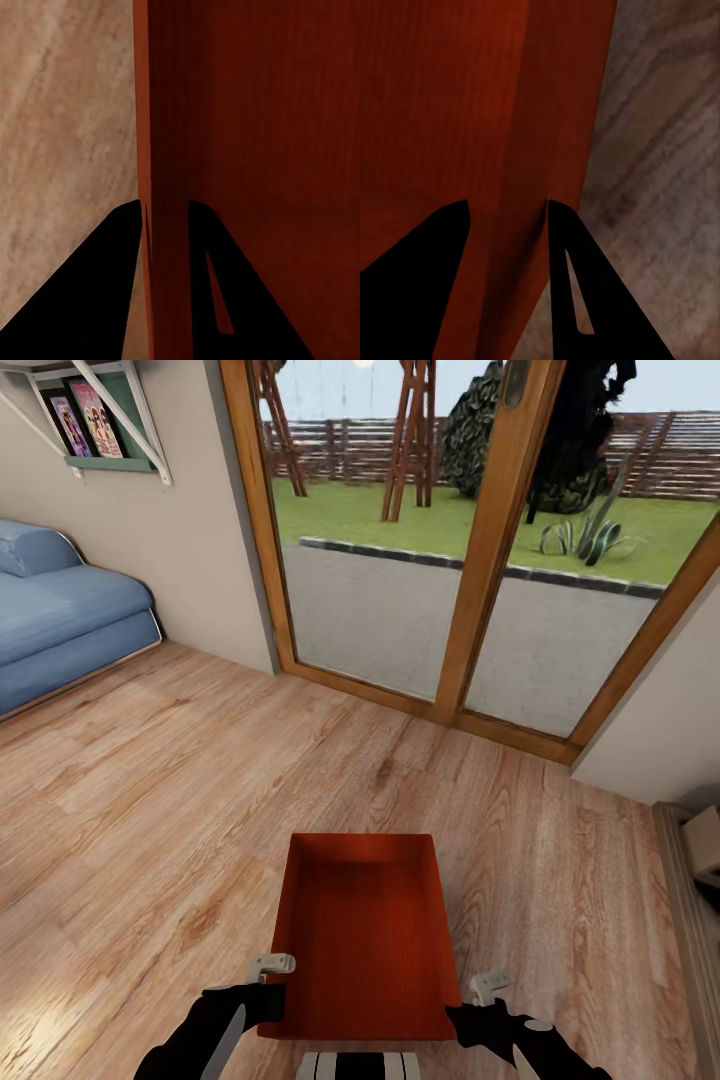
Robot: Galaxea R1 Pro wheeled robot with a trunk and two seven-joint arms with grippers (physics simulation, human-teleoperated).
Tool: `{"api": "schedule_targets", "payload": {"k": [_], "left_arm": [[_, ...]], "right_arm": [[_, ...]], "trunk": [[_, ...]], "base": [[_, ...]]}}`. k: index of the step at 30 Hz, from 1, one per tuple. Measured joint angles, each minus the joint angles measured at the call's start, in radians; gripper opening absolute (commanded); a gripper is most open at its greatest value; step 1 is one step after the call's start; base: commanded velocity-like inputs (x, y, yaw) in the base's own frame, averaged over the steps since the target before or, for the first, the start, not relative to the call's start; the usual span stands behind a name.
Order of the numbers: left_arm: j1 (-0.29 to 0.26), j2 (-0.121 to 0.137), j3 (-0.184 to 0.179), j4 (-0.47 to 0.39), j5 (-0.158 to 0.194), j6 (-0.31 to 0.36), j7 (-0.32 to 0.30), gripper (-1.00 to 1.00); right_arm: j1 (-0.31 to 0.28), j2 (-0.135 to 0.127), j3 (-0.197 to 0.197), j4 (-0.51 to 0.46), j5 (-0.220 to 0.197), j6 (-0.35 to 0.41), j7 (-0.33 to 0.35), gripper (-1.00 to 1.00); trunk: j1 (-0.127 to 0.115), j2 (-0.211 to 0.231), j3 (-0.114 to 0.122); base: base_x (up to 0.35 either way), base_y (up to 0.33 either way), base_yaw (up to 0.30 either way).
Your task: Move the two storage containers from the living room to the garage. In the garage, place one container on the floor and stack the other container on top of it (either order is fine).
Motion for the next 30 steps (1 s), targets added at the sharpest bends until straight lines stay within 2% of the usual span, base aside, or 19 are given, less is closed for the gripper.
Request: {"api": "schedule_targets", "payload": {"k": [4,10,30], "left_arm": [[0.0,0.0,0.0,0.0,0.0,0.0,0.0,-1.0],[0.001,0.002,-0.005,0.002,0.01,0.003,0.007,-1.0],[0.001,0.003,-0.006,0.003,0.013,0.001,0.007,-1.0]], "right_arm": [[0.0,0.0,0.0,0.0,0.0,0.0,0.0,-1.0],[0.0,0.002,-0.004,0.003,0.009,0.001,0.001,-1.0],[0.0,0.002,-0.004,0.003,0.009,0.0,0.0,-1.0]], "trunk": [[0.0,0.0,0.0],[-0.023,0.042,0.019],[-0.099,0.182,0.081]], "base": [[0.0,0.0,0.0],[0.0,0.0,0.0],[0.0,0.0,0.0]]}}
